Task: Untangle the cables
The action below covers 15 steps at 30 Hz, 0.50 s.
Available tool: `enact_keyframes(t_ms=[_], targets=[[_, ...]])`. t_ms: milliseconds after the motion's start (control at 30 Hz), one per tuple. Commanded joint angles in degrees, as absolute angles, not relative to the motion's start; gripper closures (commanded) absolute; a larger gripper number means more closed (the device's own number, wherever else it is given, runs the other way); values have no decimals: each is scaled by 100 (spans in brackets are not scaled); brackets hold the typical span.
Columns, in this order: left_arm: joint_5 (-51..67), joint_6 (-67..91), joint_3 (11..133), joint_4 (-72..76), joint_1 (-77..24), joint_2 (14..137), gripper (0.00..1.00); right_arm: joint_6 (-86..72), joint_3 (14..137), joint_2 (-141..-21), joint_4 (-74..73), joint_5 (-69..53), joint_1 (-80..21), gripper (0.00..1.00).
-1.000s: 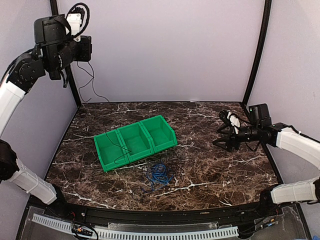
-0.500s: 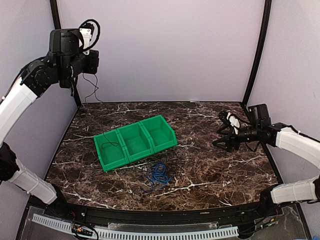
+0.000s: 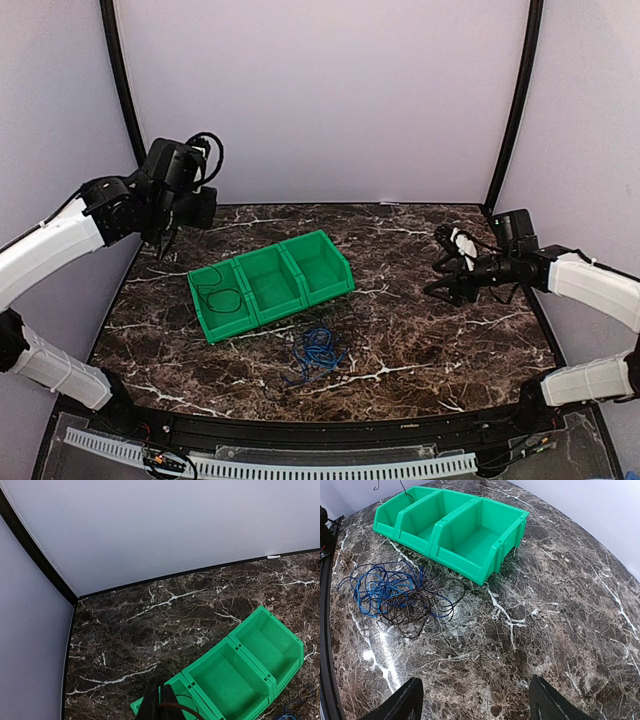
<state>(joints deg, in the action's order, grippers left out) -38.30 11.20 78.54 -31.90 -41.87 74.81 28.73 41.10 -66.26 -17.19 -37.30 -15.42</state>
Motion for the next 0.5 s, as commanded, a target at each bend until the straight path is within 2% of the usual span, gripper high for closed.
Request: enact_keyframes(t_ms=[0, 467], targets=[[-3541, 1733, 7235, -3162, -4113, 7187, 100, 2944, 4184, -6662, -1702, -3789, -1521, 26], [-2492, 2462, 6092, -2339, -3829, 7658, 100, 2963, 4175, -6705, -1710, -3779, -1520, 26]])
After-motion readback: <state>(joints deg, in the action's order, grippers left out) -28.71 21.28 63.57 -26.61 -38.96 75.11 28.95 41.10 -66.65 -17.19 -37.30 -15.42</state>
